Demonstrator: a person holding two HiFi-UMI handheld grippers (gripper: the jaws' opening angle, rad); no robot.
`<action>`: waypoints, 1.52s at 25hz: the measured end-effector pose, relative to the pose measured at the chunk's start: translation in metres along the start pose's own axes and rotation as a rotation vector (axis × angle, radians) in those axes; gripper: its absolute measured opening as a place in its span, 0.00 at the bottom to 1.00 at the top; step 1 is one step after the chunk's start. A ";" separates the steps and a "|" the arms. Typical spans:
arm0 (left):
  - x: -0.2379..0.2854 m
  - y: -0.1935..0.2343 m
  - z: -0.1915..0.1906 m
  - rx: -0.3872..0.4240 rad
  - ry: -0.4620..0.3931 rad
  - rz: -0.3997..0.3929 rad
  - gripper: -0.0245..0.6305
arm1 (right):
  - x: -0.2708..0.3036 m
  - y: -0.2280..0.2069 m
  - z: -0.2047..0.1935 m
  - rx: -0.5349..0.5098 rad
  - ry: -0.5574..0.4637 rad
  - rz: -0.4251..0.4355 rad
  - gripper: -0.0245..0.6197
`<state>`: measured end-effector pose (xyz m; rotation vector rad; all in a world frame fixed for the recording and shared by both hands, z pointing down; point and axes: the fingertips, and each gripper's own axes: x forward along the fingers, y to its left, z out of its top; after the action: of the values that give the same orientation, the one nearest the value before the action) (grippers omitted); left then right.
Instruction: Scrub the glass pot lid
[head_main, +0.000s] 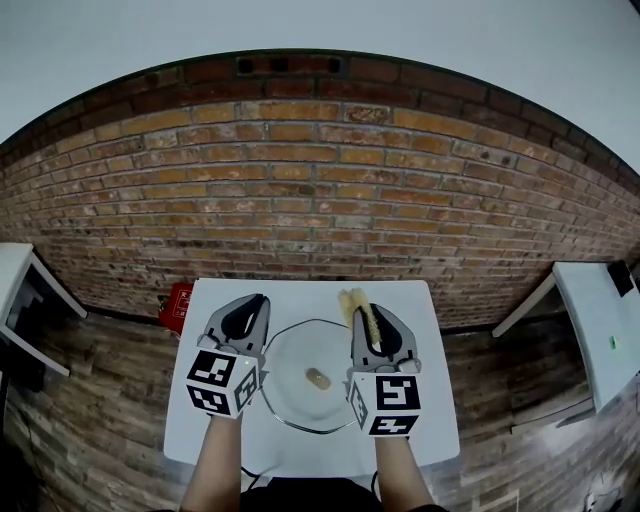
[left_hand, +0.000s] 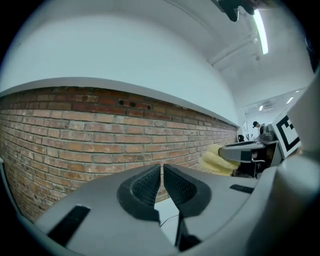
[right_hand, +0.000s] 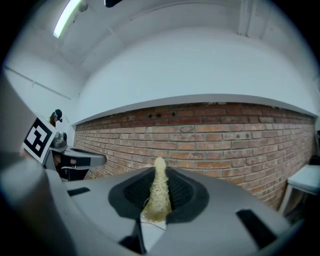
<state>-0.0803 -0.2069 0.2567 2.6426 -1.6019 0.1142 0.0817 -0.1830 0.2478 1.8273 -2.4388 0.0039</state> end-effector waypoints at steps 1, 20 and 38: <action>-0.001 -0.001 0.006 0.006 -0.012 0.000 0.08 | 0.000 0.001 0.005 -0.001 -0.010 0.000 0.13; -0.021 0.009 0.054 0.029 -0.130 0.074 0.05 | -0.005 0.003 0.044 -0.011 -0.090 -0.002 0.13; -0.019 0.014 0.040 0.009 -0.098 0.087 0.05 | -0.004 -0.003 0.034 -0.029 -0.072 -0.035 0.13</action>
<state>-0.1003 -0.1998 0.2154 2.6241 -1.7497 -0.0057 0.0830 -0.1822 0.2137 1.8891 -2.4401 -0.1001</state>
